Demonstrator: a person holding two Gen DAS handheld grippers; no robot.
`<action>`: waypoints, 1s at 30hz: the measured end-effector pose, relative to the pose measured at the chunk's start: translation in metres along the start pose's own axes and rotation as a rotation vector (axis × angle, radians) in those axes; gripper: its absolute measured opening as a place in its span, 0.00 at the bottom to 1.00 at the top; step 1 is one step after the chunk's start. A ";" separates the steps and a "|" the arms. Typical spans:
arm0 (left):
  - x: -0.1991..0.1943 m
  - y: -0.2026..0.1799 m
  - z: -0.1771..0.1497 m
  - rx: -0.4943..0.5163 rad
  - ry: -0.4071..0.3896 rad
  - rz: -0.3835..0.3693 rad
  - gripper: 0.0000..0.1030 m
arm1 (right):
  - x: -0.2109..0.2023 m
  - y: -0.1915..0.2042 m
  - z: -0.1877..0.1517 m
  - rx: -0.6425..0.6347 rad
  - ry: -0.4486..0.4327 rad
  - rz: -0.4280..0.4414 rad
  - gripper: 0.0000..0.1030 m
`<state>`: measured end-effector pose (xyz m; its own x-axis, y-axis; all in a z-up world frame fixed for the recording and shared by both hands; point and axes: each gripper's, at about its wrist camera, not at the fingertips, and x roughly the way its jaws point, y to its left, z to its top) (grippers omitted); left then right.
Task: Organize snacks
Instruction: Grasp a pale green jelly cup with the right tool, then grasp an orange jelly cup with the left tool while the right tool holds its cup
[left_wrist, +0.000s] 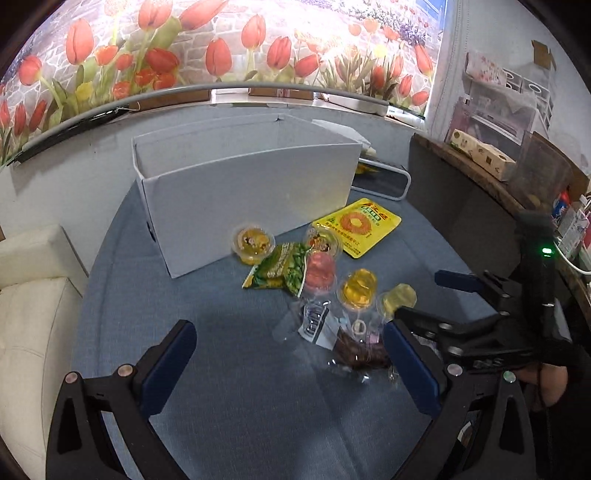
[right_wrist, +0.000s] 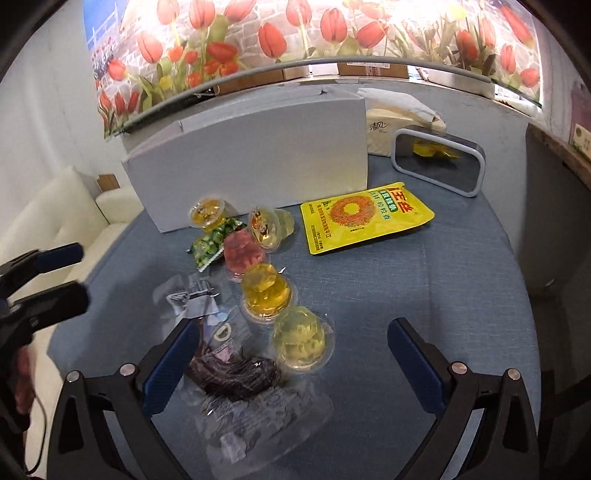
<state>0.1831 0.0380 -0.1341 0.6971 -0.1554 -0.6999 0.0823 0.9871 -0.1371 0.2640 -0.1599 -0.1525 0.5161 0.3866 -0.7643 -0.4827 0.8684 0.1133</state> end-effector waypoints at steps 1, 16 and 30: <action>-0.001 0.001 0.000 -0.003 0.000 -0.001 1.00 | 0.004 -0.001 0.001 0.010 0.005 -0.004 0.97; 0.020 -0.014 0.005 0.026 0.029 -0.016 1.00 | -0.002 -0.011 -0.003 0.022 0.004 -0.054 0.33; 0.083 -0.093 0.018 0.132 0.083 -0.090 1.00 | -0.085 -0.046 -0.028 0.075 -0.092 -0.084 0.33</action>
<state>0.2459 -0.0656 -0.1672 0.6223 -0.2402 -0.7450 0.2380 0.9648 -0.1122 0.2226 -0.2409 -0.1108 0.6172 0.3354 -0.7117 -0.3827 0.9183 0.1009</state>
